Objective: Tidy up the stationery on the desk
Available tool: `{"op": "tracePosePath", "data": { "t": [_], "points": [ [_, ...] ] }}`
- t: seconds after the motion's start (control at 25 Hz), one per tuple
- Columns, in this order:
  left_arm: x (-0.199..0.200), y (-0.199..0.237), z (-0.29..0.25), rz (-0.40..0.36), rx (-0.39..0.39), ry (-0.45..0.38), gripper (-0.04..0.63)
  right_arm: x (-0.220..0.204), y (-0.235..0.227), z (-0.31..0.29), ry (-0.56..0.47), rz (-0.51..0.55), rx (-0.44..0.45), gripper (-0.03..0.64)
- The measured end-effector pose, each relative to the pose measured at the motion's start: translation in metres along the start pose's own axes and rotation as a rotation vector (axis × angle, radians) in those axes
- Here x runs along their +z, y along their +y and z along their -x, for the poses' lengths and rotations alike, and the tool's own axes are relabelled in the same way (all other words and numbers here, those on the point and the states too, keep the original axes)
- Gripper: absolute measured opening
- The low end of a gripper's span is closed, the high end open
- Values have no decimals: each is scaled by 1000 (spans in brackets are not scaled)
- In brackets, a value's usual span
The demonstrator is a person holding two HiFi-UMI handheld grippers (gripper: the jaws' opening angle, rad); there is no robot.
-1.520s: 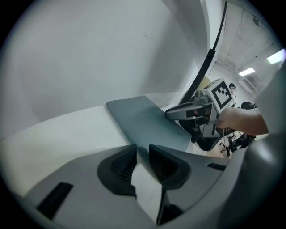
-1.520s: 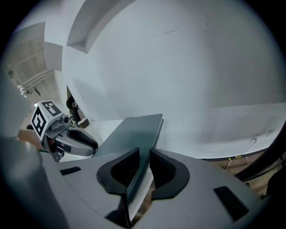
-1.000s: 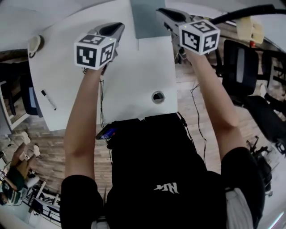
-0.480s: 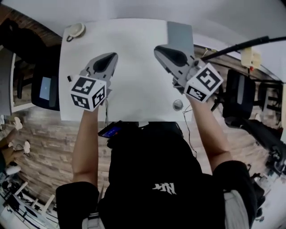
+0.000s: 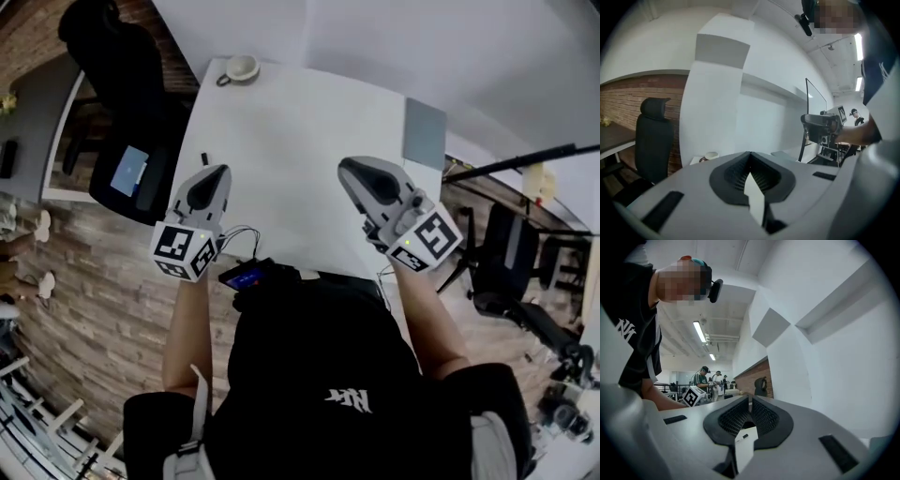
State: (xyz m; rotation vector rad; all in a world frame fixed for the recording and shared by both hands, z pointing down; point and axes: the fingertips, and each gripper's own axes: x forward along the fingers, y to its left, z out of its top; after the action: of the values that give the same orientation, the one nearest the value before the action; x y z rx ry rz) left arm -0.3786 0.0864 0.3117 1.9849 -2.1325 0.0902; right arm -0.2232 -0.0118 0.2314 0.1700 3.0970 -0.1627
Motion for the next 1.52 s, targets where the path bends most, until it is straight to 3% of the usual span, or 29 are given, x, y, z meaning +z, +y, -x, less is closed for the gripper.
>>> {"op": "tracePosePath", "data": {
  "t": [0.2,0.44,0.6,0.8,1.16,1.28,1.52],
  "points": [
    [-32,40,40,49,92,40,2,-19,24,-20,36,-10,36,49],
    [-82,81,47,85,155,142,3,-39,33,-37,96,0,40,49],
    [-112,96,39,124,173,226,3,-55,28,-47,144,0,29,49],
    [-141,116,22,98,189,358,6,-85,26,-69,234,31,52,51],
    [-190,143,-11,181,189,559,130,-113,21,-67,291,-22,28,49],
    [-204,145,-19,190,189,614,143,-119,13,-59,306,-38,4,49],
    [-229,153,-24,134,219,750,155,-123,2,-55,314,-53,-16,49]
  ]
}}
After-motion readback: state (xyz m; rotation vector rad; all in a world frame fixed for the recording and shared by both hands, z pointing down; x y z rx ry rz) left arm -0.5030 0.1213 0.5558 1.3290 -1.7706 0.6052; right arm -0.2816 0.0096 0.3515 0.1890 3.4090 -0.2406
